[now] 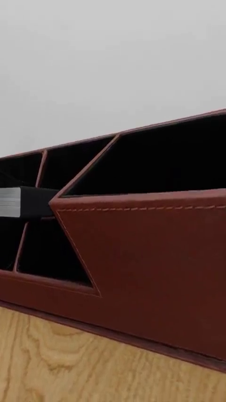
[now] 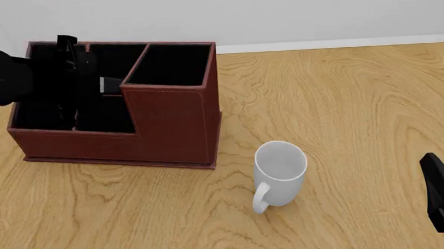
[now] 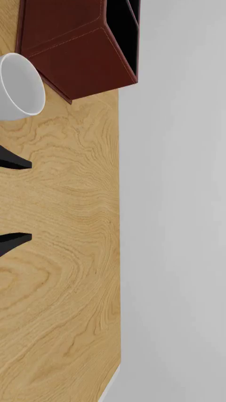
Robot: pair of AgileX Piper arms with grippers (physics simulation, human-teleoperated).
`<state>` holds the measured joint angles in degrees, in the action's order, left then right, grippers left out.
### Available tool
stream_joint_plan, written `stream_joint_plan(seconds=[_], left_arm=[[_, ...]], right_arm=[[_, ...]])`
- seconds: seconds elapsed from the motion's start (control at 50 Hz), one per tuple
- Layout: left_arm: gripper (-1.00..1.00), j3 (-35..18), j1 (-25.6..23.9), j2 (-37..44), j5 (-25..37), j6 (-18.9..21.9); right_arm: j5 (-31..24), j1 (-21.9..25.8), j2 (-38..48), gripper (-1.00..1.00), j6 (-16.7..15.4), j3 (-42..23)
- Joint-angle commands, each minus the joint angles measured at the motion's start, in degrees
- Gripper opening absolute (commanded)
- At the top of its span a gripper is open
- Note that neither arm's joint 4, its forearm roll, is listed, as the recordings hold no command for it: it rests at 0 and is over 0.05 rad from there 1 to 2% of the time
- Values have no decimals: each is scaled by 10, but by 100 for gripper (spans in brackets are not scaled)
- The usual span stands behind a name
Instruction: Pick up the book and place it in the front compartment of the caddy.
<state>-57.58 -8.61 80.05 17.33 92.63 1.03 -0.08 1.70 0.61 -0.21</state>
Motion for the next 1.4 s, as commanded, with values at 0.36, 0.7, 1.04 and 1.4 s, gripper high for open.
stream_joint_plan(seconds=[0.36,0.7,1.04,1.4], left_arm=[[-100,-27,5,42,-18,19],[-100,-48,7,73,-32,25],[-100,-70,5,101,-43,25],[-100,-85,5,129,-62,25]], right_arm=[[0,0,0,100,0,0],[0,0,0,100,0,0],[0,0,0,100,0,0],[0,0,0,100,0,0]])
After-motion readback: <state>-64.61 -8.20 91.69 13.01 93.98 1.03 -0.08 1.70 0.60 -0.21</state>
